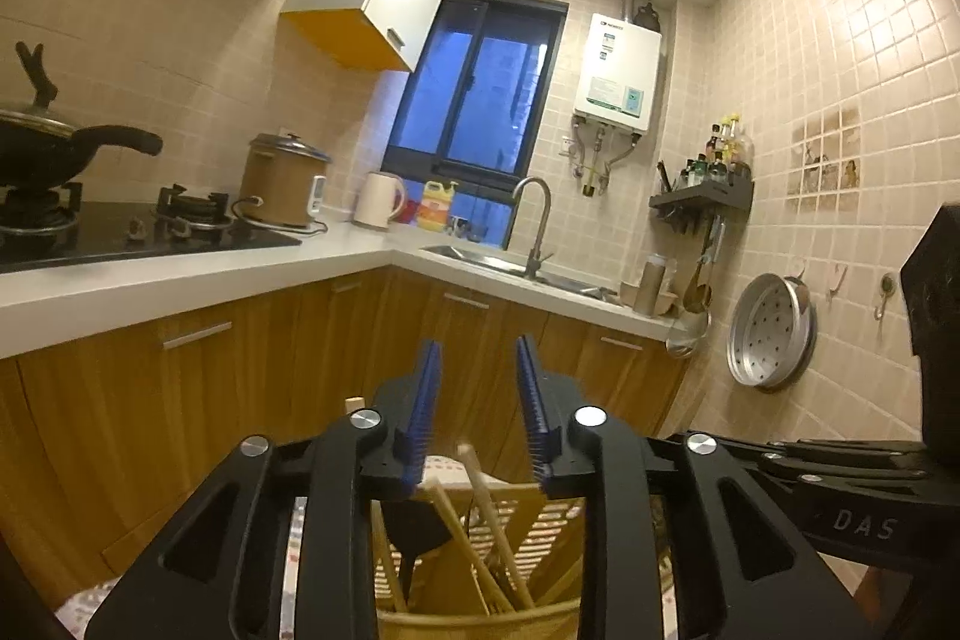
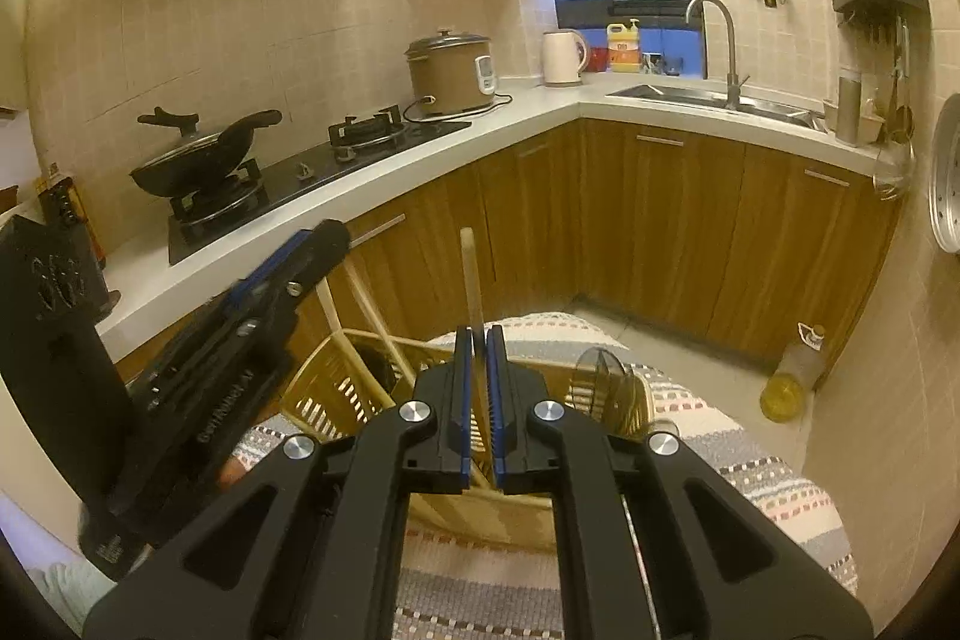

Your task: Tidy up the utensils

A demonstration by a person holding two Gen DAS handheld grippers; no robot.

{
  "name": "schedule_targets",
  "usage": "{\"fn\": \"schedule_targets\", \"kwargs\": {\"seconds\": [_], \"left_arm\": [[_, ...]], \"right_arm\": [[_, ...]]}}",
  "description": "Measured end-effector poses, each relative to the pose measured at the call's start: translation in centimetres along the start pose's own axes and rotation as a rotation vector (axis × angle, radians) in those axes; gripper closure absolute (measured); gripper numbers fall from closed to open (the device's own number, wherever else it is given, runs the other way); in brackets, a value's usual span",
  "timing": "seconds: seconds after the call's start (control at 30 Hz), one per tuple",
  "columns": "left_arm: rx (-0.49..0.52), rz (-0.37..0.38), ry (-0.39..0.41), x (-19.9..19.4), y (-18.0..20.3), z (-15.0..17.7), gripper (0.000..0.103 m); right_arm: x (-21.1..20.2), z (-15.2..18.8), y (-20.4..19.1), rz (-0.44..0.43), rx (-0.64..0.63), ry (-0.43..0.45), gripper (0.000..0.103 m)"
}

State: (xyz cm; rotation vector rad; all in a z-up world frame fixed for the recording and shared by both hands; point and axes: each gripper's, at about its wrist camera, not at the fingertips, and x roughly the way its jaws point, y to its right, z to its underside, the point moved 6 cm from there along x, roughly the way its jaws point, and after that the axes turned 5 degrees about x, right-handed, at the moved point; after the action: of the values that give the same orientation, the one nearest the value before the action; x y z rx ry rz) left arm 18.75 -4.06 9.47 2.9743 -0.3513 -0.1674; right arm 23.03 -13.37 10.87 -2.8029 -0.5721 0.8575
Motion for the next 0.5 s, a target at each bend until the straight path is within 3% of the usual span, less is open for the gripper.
{"fn": "schedule_targets", "kwargs": {"seconds": [0.13, 0.3, 0.37, 0.43, 0.5], "left_arm": [[0.03, -0.015, 0.022, -2.0, 0.2, -0.7, 0.06], [0.042, -0.001, 0.025, -4.4, 0.4, -1.2, 0.058], [0.039, 0.001, 0.029, -5.3, 0.4, -1.3, 0.056], [0.026, 0.006, 0.028, -6.5, 0.1, -1.2, 0.051], [0.019, -0.001, 0.024, -7.7, -0.1, -0.8, 0.05]], "right_arm": [[-1.1, 0.6, -0.3, -0.01, 0.011, -0.002, 0.097], [-3.0, 1.2, -0.5, -0.023, 0.037, 0.016, 0.095], [-4.2, 1.5, -0.2, -0.034, 0.064, 0.032, 0.086], [-5.2, 2.0, 0.1, -0.017, 0.072, 0.052, 0.066], [-5.9, 2.8, 0.4, -0.003, 0.079, 0.065, 0.057]]}}
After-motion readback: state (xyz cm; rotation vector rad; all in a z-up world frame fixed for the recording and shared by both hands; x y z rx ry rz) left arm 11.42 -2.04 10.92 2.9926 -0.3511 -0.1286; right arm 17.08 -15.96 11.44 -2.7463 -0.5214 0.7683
